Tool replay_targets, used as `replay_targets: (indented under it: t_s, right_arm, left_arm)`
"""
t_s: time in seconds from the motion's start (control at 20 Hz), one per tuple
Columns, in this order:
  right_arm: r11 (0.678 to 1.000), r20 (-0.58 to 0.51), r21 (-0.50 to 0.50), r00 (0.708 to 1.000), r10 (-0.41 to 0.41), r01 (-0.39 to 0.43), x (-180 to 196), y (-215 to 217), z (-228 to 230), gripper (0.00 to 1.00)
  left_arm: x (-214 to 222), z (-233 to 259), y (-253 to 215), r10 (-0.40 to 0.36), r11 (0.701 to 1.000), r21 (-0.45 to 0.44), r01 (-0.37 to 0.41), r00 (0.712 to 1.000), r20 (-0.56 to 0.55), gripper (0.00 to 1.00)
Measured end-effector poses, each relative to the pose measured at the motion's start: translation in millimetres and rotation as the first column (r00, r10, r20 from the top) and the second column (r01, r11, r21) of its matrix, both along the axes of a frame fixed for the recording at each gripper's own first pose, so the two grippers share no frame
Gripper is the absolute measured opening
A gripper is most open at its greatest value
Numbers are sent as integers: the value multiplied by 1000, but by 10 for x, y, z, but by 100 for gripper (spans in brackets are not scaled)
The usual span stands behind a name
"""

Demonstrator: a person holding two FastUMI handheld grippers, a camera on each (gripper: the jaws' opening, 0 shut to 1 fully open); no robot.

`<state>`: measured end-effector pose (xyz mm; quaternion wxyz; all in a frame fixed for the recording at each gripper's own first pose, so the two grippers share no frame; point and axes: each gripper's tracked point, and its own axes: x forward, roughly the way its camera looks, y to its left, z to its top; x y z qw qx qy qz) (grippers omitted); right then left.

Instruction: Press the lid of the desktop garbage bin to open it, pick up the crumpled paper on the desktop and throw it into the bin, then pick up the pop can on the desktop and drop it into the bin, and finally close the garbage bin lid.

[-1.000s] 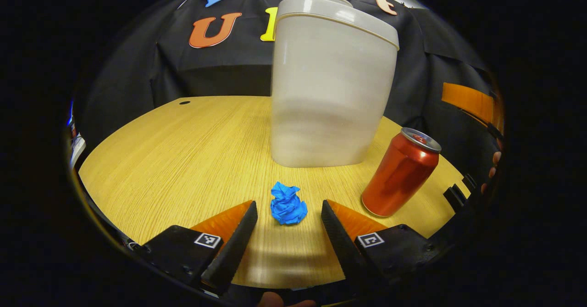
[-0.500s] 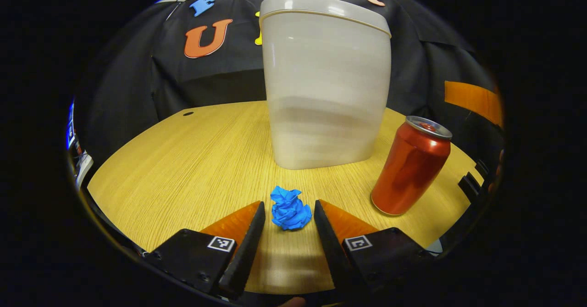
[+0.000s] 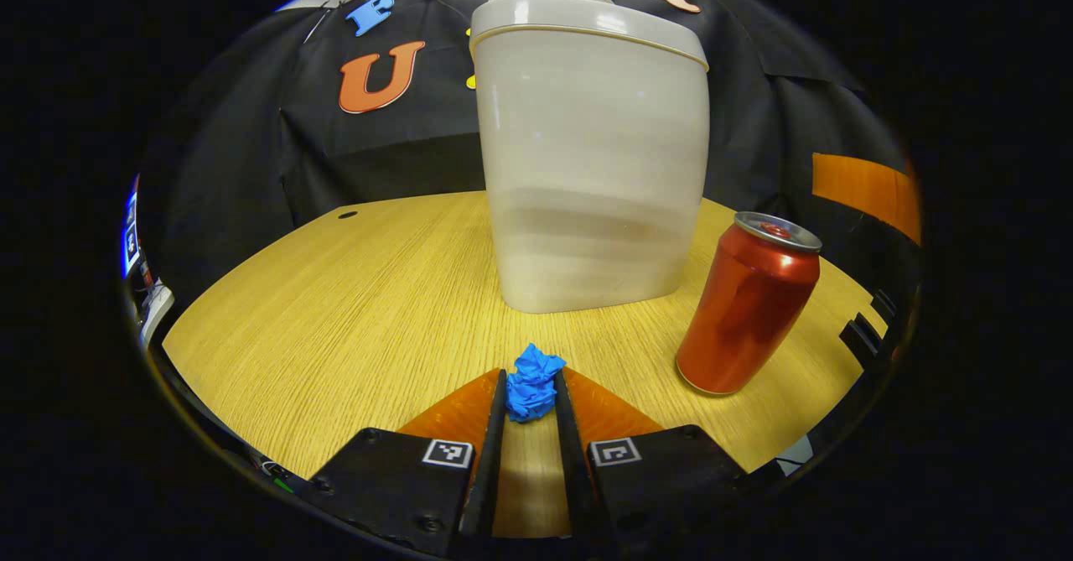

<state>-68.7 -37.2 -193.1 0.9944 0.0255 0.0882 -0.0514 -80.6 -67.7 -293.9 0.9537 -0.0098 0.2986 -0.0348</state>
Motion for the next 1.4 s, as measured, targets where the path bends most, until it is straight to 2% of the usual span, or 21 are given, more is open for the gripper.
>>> replay_targets:
  t_s: [0.2, 0.7, 1.05, 1.4]
  right_arm:
    - [999, 13, 26, 999, 31, -32, -64, 178, 27, 95]
    - [996, -58, 28, 995, 85, -83, -65, 578, -236, 95]
    - [997, -153, 27, 986, 72, -68, 11, 698, -636, 95]
    - [998, -254, 16, 966, 55, -53, 65, 709, -1022, 96]
  left_arm:
    - [-18, 55, -39, -7, 998, -55, 7, 1000, 5, 28]
    - [45, 493, 255, 63, 993, -103, -53, 993, 97, 28]
    - [139, 849, 447, 87, 992, -107, -68, 979, 183, 28]
    - [176, 1020, 447, 83, 990, -132, -54, 972, 219, 28]
